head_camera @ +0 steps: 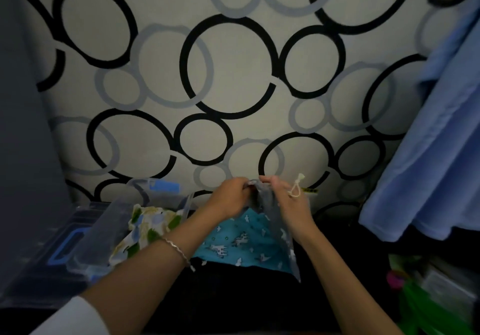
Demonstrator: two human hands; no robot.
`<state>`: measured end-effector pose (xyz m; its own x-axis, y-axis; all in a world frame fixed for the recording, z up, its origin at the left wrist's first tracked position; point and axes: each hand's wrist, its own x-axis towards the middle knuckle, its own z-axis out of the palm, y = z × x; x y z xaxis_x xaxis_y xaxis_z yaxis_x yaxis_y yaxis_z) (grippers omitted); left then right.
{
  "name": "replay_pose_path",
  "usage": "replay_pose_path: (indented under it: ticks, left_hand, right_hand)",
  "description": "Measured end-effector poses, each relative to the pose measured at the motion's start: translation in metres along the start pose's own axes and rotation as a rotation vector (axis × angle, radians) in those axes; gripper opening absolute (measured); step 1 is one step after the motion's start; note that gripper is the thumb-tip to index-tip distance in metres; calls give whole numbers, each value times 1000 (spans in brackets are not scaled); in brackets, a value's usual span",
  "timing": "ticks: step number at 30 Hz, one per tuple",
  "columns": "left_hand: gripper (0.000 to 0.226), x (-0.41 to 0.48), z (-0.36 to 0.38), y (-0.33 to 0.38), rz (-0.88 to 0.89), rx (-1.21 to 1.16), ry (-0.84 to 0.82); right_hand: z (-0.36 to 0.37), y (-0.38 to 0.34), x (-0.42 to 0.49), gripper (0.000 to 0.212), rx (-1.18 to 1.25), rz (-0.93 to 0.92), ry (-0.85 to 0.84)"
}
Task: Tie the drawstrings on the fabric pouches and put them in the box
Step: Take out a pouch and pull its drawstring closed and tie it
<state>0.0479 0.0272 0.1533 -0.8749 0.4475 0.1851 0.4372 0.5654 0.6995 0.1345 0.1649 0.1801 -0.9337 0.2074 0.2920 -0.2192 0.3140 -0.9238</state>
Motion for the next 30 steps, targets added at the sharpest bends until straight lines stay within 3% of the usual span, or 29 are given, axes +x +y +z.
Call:
replay_pose_path:
  ticks: [4,8,16,21,26,30]
  left_hand:
    - [21,1,-17,-5,45,210,-138]
    - [19,-7,-34,-20,70,372,-145]
    - [6,-15,-73,25,213,38,38]
    - [13,-17,-107,48,252,-175,135]
    - [10,-24,-122,23,108,-299,240]
    - [16,-36,-117,-17,-104,-622,358]
  right_hand:
    - [-27,-3,10,60,-7,-13,217]
    - [-61,-5,26,75,77,-25,209]
    - [-107,-44,35,78,199,-37,218]
    - [-129,-59,35,78,402,-28,158]
    - [-116,-39,31,84,536,55,157]
    - [-93,-12,22,73,776,124,94]
